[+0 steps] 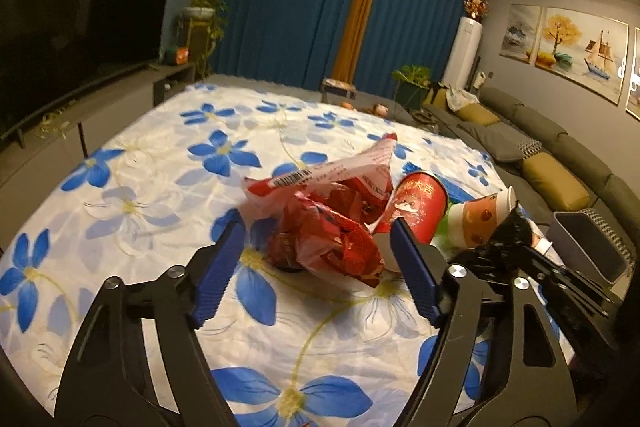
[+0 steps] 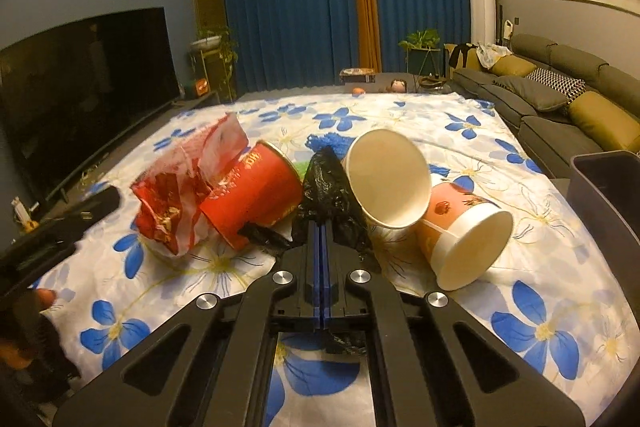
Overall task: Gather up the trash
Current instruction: 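Grasp a black plastic bag with the right tool while the left tool grasps the red snack wrapper, then lift the black bag and red wrapper off the sheet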
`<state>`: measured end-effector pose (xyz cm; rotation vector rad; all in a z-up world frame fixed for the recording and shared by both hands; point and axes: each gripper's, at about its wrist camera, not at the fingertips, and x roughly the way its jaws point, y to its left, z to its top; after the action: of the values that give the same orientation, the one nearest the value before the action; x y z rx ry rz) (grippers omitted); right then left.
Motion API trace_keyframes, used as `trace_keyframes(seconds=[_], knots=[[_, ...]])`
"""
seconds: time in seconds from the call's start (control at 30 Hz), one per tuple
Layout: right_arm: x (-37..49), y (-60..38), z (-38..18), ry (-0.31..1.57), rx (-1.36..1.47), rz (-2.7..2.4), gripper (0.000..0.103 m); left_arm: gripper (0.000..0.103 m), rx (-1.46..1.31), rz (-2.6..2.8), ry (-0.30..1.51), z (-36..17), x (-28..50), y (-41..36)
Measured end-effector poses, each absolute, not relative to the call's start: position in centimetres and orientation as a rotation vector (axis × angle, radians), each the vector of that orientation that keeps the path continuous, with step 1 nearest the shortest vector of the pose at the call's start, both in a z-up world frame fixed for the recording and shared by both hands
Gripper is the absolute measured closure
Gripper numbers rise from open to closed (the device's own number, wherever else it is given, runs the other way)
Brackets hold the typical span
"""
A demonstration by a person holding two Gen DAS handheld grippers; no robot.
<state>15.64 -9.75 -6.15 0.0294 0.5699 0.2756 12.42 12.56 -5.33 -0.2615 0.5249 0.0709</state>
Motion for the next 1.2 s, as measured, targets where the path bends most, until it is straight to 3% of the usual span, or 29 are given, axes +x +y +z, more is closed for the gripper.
trace_keyframes(seconds=[0.13, 0.33, 0.4, 0.6, 1.2], knots=[[14.6, -10.5, -5.4, 0.551, 0.045, 0.285, 0.101, 0.046, -0.315, 0.018, 0.581, -6.2, 14.4, 12.7], [13.4, -11.2, -5.0, 0.535, 0.063, 0.297, 0.101, 0.073, -0.335, -0.024, 0.64, -7.1, 16.3, 12.4], [13.2, -11.3, -4.9, 0.532, 0.064, 0.3, 0.101, 0.086, -0.331, -0.036, 0.65, -7.2, 16.4, 12.3], [12.8, -11.6, -4.8, 0.528, 0.073, 0.303, 0.101, 0.095, -0.327, -0.041, 0.655, -7.5, 15.9, 12.1], [8.7, -14.1, -2.4, 0.441, 0.088, 0.297, 0.101, 0.096, -0.223, -0.131, 0.472, -1.5, 7.3, 9.8]])
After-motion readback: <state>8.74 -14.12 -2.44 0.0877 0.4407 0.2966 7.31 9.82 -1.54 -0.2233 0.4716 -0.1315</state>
